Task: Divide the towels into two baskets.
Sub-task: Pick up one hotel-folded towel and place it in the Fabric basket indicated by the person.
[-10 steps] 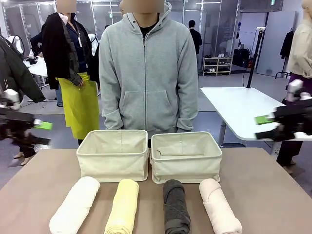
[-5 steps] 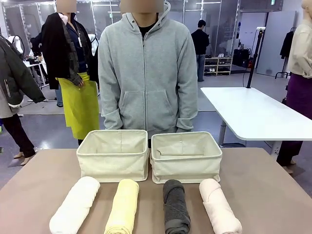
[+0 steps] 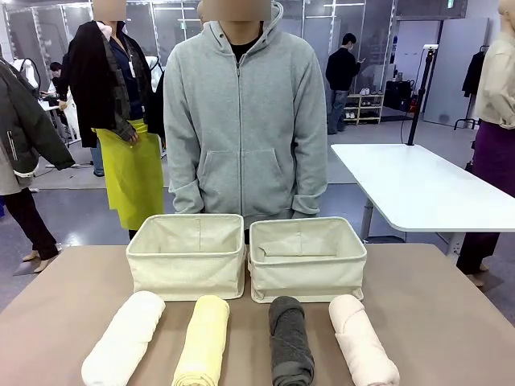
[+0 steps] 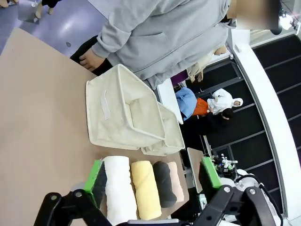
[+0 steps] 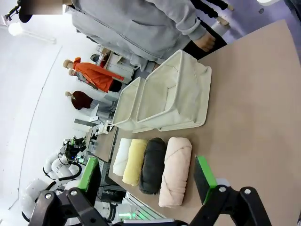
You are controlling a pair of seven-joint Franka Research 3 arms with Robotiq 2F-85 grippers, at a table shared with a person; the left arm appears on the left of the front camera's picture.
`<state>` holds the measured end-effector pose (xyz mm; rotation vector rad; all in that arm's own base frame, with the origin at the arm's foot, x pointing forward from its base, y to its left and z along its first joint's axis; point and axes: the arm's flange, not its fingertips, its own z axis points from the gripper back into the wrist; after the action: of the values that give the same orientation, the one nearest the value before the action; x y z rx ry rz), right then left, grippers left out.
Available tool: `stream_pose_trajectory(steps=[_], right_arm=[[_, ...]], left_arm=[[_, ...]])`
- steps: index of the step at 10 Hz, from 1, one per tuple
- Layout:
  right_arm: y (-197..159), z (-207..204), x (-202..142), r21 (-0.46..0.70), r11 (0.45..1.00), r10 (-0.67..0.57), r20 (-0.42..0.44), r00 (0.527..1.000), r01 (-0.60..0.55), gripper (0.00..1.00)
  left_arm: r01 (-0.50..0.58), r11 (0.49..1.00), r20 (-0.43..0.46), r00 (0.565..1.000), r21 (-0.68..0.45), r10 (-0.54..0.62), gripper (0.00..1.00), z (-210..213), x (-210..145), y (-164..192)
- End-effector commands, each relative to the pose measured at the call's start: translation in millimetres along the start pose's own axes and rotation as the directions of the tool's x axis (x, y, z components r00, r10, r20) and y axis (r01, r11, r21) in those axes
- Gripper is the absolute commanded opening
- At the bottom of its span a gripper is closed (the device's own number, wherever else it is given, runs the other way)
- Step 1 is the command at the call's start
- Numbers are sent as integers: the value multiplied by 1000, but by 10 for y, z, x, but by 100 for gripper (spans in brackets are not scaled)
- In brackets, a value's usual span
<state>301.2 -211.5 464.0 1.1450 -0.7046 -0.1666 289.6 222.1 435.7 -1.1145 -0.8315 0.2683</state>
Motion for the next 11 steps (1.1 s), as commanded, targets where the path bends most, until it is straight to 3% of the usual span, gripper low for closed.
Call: stream_pose_trajectory(steps=[1,11], right_arm=[[-12,22,-4,6,1000,-3,7,1000,3,100],[-12,22,-4,6,1000,-3,7,1000,3,100]], left_arm=[[-3,1000,1,1000,-11,3,100,-4,-5,11],[-3,1000,1,1000,-11,3,100,-4,-5,11]])
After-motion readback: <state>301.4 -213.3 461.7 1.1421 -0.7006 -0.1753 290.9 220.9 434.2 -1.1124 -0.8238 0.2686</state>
